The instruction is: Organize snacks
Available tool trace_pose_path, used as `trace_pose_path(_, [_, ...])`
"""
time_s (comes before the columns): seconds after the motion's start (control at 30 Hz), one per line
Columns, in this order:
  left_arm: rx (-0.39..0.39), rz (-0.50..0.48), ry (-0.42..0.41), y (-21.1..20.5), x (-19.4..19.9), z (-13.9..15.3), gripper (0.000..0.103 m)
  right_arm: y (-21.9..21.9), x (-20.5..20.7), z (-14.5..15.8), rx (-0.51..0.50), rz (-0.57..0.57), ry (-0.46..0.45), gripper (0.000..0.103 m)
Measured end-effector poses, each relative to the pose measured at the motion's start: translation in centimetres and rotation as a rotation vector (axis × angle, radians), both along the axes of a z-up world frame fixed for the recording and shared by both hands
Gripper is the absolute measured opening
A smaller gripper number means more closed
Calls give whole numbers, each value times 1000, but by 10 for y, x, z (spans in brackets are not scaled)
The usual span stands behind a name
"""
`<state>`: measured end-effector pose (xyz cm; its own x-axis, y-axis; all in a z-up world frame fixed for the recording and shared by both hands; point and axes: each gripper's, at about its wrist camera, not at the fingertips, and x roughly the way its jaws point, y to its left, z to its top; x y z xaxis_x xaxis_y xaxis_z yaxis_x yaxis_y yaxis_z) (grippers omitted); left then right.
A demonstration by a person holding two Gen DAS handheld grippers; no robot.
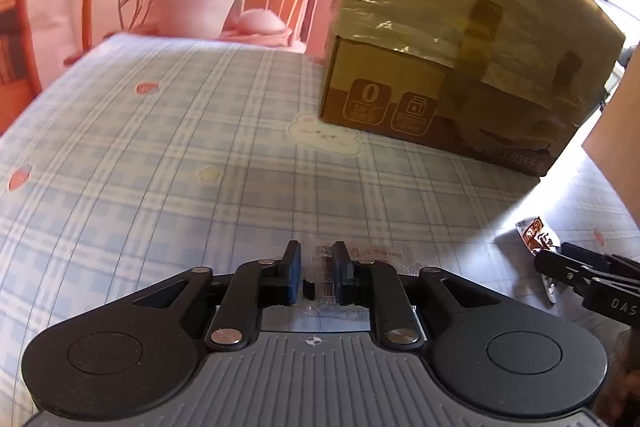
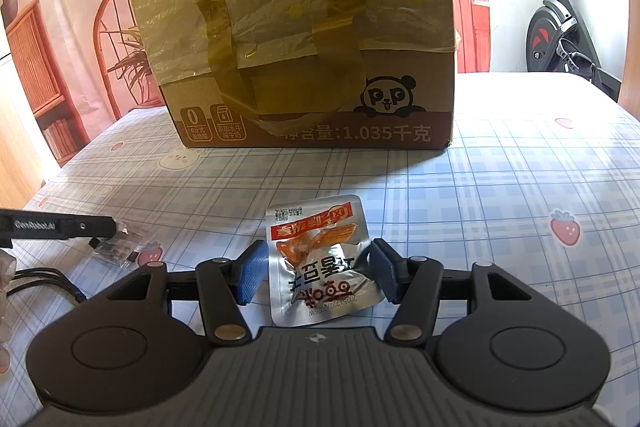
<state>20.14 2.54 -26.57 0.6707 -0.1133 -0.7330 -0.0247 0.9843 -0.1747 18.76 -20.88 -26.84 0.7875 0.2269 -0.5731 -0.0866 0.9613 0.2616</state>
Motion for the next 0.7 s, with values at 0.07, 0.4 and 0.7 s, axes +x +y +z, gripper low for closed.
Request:
trace_pose_path(0.07, [-33,3,14,3,-3,1,24,0,0,0,1,0,0,59])
trace_pose_path(0.4, [-189,-29,91,-6,-17,0,33,0,0,0,3,0,0,59])
trace_pose_path(0.7, [-46,-167,66,-34,-19,3,48,0,0,-1,3,1,1,59])
